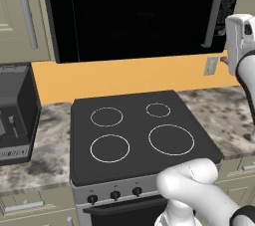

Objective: Place the microwavable item in the microwave. Then, close the microwave door and press the start button.

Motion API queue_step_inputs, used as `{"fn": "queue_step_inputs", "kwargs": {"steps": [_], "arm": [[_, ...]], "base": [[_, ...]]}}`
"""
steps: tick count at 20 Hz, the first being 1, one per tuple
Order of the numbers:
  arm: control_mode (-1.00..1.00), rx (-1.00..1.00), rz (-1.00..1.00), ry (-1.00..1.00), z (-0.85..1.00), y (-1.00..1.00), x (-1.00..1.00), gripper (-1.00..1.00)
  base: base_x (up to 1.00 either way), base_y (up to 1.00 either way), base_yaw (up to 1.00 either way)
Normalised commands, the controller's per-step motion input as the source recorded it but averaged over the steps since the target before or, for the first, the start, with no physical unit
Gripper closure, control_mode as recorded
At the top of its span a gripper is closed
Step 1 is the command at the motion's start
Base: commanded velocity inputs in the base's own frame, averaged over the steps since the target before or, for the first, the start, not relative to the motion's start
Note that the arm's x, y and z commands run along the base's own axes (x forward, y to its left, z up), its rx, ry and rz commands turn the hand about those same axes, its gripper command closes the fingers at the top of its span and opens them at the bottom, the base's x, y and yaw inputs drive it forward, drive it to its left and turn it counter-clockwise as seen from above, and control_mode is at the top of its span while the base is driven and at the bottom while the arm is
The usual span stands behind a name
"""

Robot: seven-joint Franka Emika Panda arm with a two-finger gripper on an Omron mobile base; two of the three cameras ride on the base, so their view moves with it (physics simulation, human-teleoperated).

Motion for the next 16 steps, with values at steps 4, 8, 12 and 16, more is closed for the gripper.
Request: {"fn": "queue_step_inputs", "kwargs": {"steps": [4,8,12,16], "arm": [[-1.0,0.23,0.0,-0.07,0.02,-0.96,0.02,-1.0],[-1.0,0.14,0.0,-0.03,0.0,-0.58,0.29,-1.0],[-1.0,0.1,0.0,0.0,0.0,-0.42,0.44,-1.0],[-1.0,0.08,0.0,0.0,-0.01,-0.25,0.56,-1.0]], "base": [[0.0,0.0,0.0],[0.0,0.0,0.0],[0.0,0.0,0.0],[0.0,0.0,0.0]]}}
